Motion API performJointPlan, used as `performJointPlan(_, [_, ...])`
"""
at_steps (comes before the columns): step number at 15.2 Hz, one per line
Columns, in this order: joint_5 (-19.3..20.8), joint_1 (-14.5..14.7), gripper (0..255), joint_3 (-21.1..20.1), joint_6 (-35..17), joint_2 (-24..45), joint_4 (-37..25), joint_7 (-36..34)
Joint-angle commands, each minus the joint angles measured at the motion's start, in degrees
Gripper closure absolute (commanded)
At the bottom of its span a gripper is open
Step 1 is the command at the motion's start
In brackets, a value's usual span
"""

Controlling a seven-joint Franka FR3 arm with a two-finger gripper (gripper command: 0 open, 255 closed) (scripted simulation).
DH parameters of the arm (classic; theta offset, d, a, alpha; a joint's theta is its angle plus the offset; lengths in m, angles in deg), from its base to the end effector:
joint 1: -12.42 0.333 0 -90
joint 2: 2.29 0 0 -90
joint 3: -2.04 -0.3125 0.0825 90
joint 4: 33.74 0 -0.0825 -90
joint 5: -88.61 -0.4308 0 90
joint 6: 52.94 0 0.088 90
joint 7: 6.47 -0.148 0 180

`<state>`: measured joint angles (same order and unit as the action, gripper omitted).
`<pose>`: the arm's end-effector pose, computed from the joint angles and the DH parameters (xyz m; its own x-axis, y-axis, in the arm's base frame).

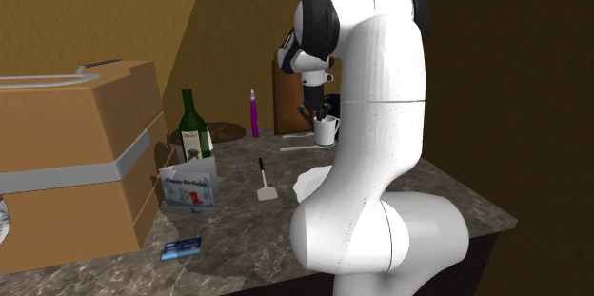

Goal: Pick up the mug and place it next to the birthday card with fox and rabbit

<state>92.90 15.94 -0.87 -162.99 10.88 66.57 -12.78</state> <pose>0.6555 0.0644 0.3699 0.9982 0.0271 -0.0535 0.0305 -0.9975 0.0633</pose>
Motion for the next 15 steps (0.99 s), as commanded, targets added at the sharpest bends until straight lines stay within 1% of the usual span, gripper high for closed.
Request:
performJointPlan(1, [-0.1,0.1,255,0.0,1.5,-0.4,-1.2,0.0])
performJointPlan(15, [-0.3,0.1,255,-0.1,11.9,-1.5,-10.4,0.6])
